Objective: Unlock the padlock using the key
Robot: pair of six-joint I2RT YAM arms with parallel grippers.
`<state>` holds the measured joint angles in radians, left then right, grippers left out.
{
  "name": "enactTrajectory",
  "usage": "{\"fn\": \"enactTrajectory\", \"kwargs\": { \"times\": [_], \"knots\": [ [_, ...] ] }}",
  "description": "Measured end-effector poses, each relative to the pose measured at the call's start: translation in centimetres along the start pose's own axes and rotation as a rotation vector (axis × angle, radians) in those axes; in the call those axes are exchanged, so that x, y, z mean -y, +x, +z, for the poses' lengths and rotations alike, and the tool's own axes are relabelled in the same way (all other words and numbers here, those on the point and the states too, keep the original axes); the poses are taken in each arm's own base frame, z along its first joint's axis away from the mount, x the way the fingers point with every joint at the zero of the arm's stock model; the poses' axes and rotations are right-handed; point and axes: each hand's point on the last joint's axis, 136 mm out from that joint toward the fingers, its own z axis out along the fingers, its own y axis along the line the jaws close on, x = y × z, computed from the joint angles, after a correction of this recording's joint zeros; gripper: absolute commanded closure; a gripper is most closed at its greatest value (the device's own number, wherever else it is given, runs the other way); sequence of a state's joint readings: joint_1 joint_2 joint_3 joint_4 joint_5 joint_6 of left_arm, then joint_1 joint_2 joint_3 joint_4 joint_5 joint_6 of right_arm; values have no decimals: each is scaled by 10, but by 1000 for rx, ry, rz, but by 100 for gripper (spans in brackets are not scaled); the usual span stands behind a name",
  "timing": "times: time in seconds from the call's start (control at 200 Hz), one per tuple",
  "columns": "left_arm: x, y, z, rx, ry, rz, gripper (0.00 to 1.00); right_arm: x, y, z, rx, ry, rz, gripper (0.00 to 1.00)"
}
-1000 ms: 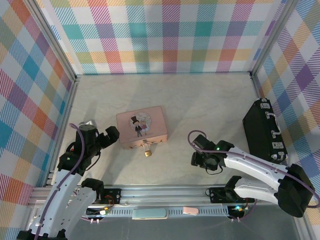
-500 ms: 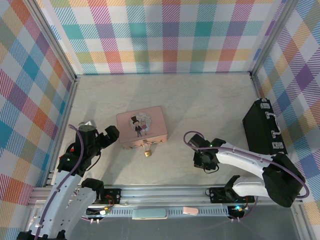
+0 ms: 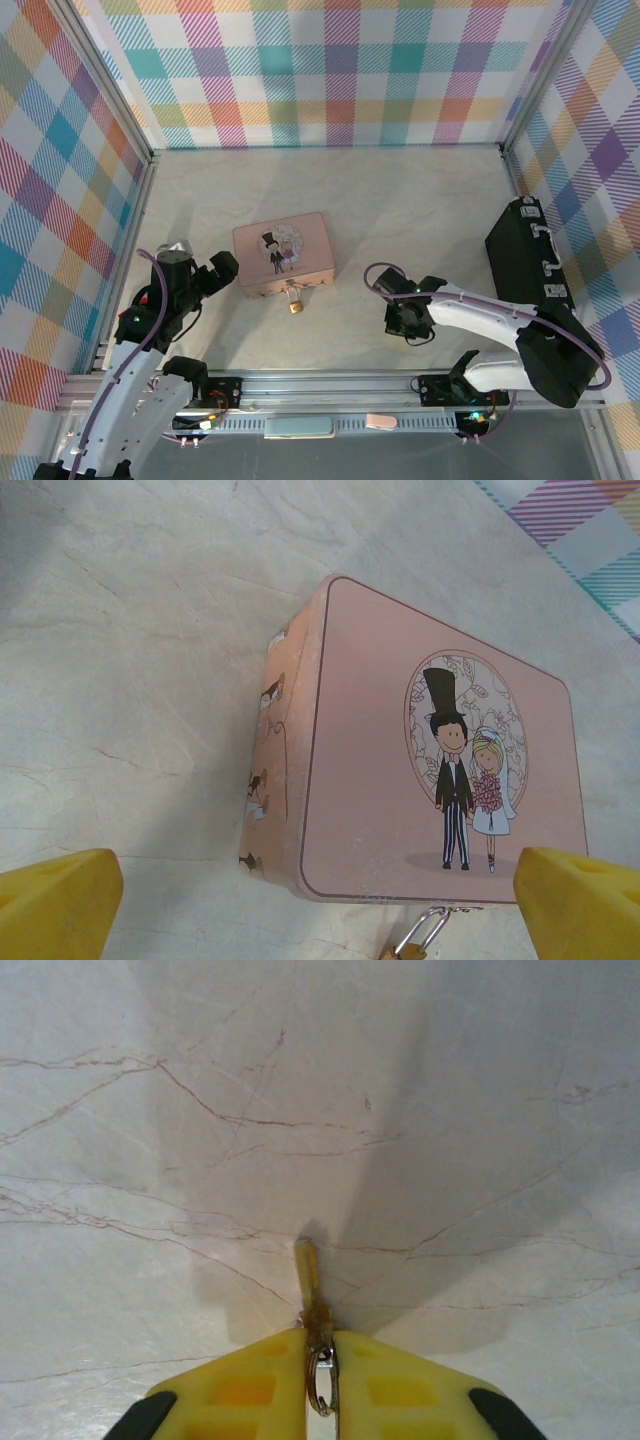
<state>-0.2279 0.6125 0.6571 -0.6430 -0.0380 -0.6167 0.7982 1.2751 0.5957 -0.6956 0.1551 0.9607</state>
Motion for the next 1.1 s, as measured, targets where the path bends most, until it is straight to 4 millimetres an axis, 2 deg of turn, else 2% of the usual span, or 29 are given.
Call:
{"fn": "enactTrajectory", "kwargs": {
  "times": [0.235, 0.33, 0.47, 0.63, 0.745, 0.975, 1.1],
  "knots": [
    [-1, 1, 2, -6, -5, 0, 0, -2, -1, -1, 3, -3, -9, 100],
    [-1, 2, 3, -13, -9, 1, 0, -3, -2, -3, 10, -14, -19, 100],
    [2, 4, 6, -36, -1, 1, 0, -15, -11, -21, 67, -103, -54, 100],
    [21, 0, 7, -69, 59, 4, 2, -62, -33, -65, 203, -360, -118, 100],
    [39, -2, 8, -108, 115, 5, 6, -101, -45, -94, 303, -533, -209, 100],
    [75, -10, -1, -155, 242, 4, 16, -187, -58, -137, 420, -798, -387, 100],
    [89, -11, -10, -144, 324, 18, 16, -224, -70, -160, 464, -902, -413, 100]
  ]
}}
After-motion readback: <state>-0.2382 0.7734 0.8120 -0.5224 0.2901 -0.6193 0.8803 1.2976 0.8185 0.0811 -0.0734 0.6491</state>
